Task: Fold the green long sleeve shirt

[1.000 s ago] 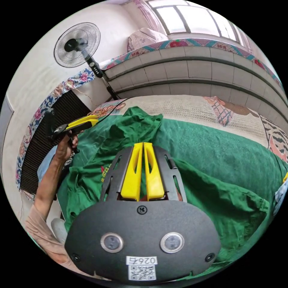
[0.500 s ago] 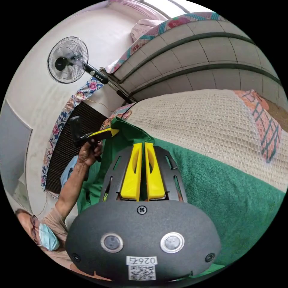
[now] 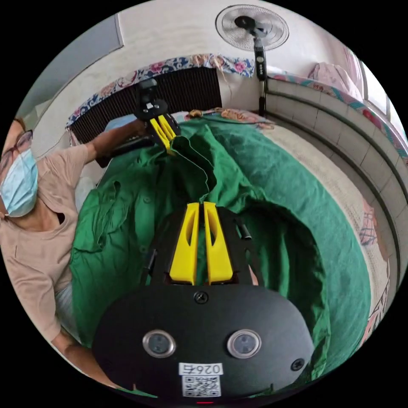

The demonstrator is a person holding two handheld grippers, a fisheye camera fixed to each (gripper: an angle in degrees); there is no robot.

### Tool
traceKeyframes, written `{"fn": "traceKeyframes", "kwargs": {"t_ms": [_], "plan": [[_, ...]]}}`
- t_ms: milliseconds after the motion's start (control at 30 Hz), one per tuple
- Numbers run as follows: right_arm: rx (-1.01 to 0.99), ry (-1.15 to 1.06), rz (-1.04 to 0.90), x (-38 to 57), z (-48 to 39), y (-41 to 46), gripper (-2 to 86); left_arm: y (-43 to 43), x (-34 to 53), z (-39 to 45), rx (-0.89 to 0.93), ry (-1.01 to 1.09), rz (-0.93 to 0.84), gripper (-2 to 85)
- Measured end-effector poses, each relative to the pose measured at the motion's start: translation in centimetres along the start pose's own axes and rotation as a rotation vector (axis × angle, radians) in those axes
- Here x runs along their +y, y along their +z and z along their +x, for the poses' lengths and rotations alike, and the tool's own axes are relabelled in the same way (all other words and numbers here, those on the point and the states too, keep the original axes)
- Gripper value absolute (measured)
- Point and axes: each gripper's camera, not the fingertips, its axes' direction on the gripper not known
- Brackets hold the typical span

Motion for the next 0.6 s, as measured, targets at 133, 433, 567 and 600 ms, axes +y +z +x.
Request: {"fn": "traceKeyframes", "kwargs": {"t_ms": [133,433,567,600], "plan": [[-0.038,0.086,-0.211,0.9,-1.1,3.4,0.8,3.9,2.6,4.0,-0.173,-0.032,-0.245,-0.5],[0.097,0.267,0.035,-5.1,2.2,0.1,-1.0,-2.6,1.8,-2.1,-0.038,-0.241,0.276,-0.7],[0.084,0.324,0.027,-10.8,6.5,6.0,-1.1,6.3,-3.1,-7.0,-0.129,-0.244,0.045,-0.7],[0.119,0.336,-0.026,-11.6,7.4,7.3,-1.2,8.5,-3.4,-8.6,-0.181,-0.275,-0.067,-0.7]]}}
